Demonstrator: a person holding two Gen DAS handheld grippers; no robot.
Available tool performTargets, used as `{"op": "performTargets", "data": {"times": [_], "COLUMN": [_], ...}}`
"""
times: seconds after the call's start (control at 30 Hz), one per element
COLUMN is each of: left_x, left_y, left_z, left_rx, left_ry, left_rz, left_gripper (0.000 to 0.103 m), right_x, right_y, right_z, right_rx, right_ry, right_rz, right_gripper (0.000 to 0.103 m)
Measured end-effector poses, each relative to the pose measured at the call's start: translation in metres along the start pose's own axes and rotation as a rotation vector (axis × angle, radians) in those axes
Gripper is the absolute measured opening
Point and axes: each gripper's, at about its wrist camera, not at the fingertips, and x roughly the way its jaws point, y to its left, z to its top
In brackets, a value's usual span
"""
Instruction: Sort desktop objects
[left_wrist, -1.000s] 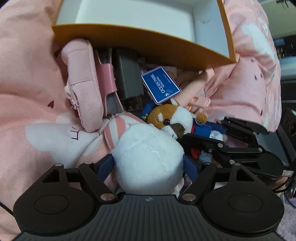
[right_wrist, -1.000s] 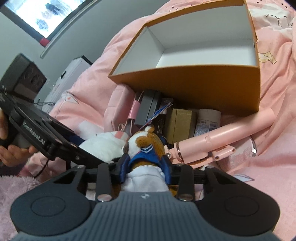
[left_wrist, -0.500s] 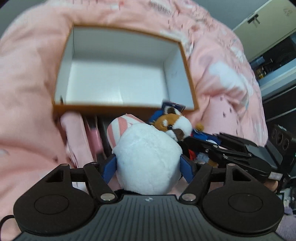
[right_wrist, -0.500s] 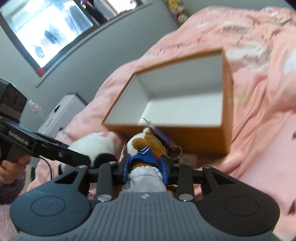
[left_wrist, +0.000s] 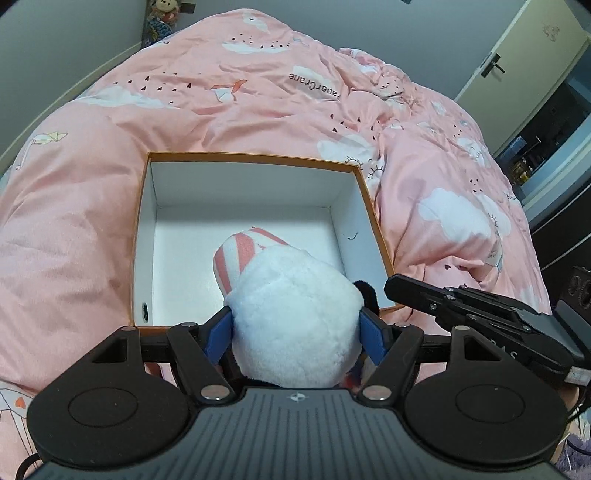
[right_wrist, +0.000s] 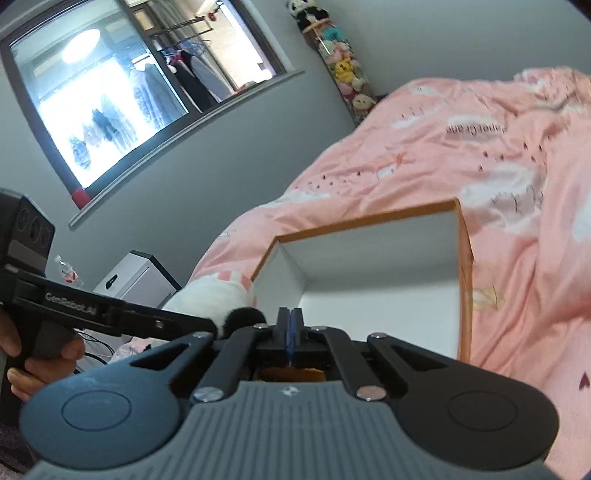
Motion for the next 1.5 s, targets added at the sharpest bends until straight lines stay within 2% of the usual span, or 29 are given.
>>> {"op": "performTargets", "data": {"times": [0.13,0.37,0.5,0.53,0.6,0.63,0.87,0.97,1.03,1.1,1.17,1.3,1.37,1.5], "left_x": [-0.002,-0.002,0.004,0.006,0.011,0.013,0.021,0.024,0.026,0.027,0.028,0.029,0.029,0.031], "left_y": [0.004,-0.006,-0.008,-0.007,-0.005,-0.004,0.000,0.001,0.001,0.001,0.000,0.000,0.001,0.001], "left_z": [0.000,-0.023,-0.036,-0.038,-0.042,-0.043,-0.050,-0.052,-0.053,-0.054,-0.055,-0.056,-0.057,-0.058], "left_rx": [0.010,0.062,0.072,0.071,0.064,0.060,0.054,0.054,0.057,0.059,0.062,0.065,0.065,0.066], "left_ry": [0.003,0.069,0.109,0.118,0.135,0.143,0.173,0.184,0.190,0.195,0.199,0.205,0.207,0.213], "left_rz": [0.001,-0.020,-0.024,-0.022,-0.018,-0.016,-0.029,-0.027,-0.027,-0.027,-0.029,-0.033,-0.035,-0.034], "left_gripper": [0.082,0.082,0.082,0.082,0.082,0.082,0.082,0.083,0.082,0.083,0.083,0.083,0.083,0.083], "right_x": [0.005,0.007,0.008,0.007,0.006,0.005,-0.001,-0.001,0.001,0.004,0.008,0.021,0.030,0.048], "right_y": [0.007,0.007,-0.006,-0.011,-0.020,-0.023,-0.043,-0.043,-0.042,-0.037,-0.025,-0.003,0.001,0.001], "right_z": [0.003,-0.022,-0.037,-0.039,-0.041,-0.041,-0.050,-0.050,-0.047,-0.042,-0.040,-0.039,-0.042,-0.053], "right_rx": [-0.041,-0.137,-0.180,-0.177,-0.161,-0.152,-0.055,-0.081,-0.099,-0.160,-0.292,-0.530,-0.582,-0.679], "right_ry": [0.022,0.166,0.245,0.253,0.274,0.280,0.309,0.310,0.316,0.329,0.355,0.434,0.494,0.592], "right_rz": [-0.005,-0.008,-0.040,-0.045,-0.066,-0.073,-0.099,-0.153,-0.149,-0.143,-0.147,-0.117,-0.088,-0.113], "right_gripper": [0.000,0.007,0.021,0.023,0.037,0.039,0.047,0.047,0.048,0.050,0.055,0.055,0.054,0.055]}}
